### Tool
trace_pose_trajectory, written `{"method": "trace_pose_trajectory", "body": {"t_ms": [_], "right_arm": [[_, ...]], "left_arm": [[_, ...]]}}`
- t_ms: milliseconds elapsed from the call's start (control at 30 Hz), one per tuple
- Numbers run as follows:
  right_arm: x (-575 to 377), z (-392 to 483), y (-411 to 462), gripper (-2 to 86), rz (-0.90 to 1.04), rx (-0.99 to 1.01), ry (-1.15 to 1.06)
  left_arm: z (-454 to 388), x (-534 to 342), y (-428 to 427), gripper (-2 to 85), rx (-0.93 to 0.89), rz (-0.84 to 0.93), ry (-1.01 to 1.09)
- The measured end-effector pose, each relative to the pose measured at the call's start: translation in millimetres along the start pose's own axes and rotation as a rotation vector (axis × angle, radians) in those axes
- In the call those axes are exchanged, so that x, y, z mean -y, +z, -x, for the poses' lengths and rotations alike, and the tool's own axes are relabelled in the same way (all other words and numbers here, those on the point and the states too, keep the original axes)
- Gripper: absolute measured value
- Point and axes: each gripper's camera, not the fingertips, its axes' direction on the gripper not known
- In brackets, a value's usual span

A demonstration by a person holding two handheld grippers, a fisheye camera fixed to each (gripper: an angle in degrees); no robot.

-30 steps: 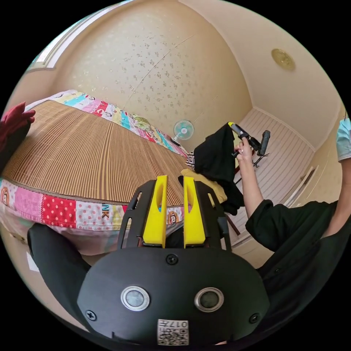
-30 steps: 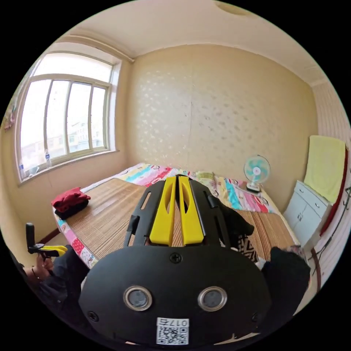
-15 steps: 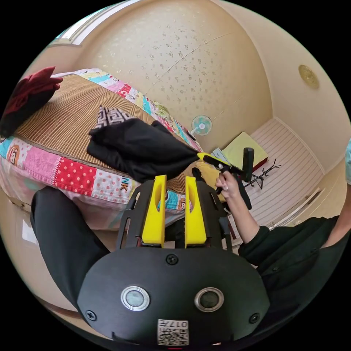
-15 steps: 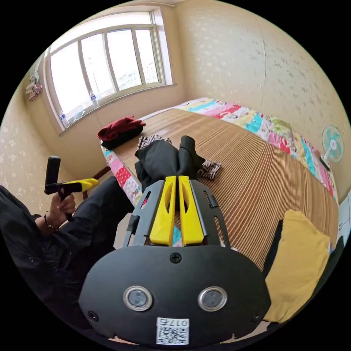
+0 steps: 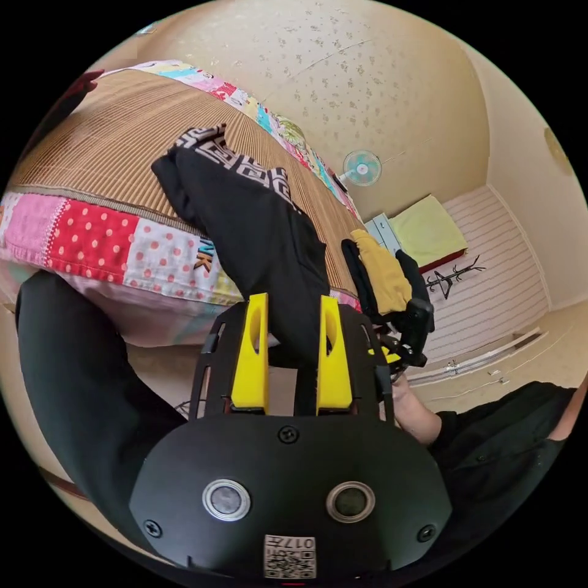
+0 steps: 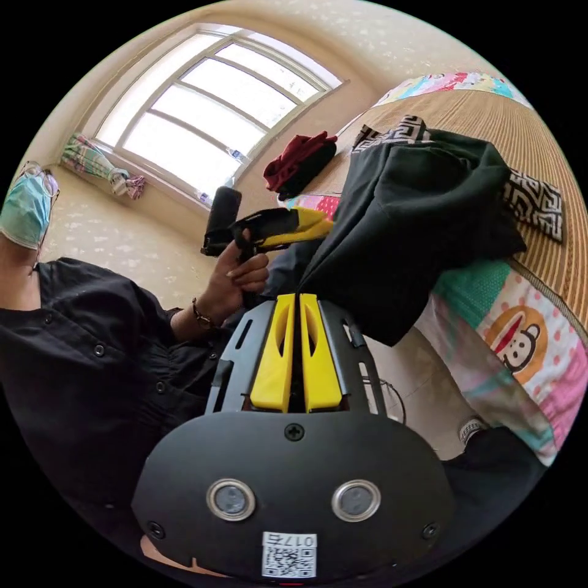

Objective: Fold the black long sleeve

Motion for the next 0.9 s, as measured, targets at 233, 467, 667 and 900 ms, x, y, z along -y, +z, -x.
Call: {"method": "trace_pose_trajectory", "body": {"t_ms": [233, 467, 667, 900], "right_arm": [[31, -2, -2, 1.9, 0.158, -0.013, -0.178], [47, -44, -98, 3.1, -0.181, 0.1, -0.168], [59, -98, -146, 6.6, -0.406, 0.006, -0.008], [109, -170, -92, 9.7, -0.276, -0.092, 0.297]], "left_arm": [[12, 7, -8, 0.0, -0.226, 0.011, 0.065], [-11, 23, -74, -0.7, -0.252, -0.11, 0.279], [-22, 24, -77, -0.8, -0.262, -0.116, 0.303], [-33, 35, -43, -0.8, -0.238, -0.021, 0.273]]}}
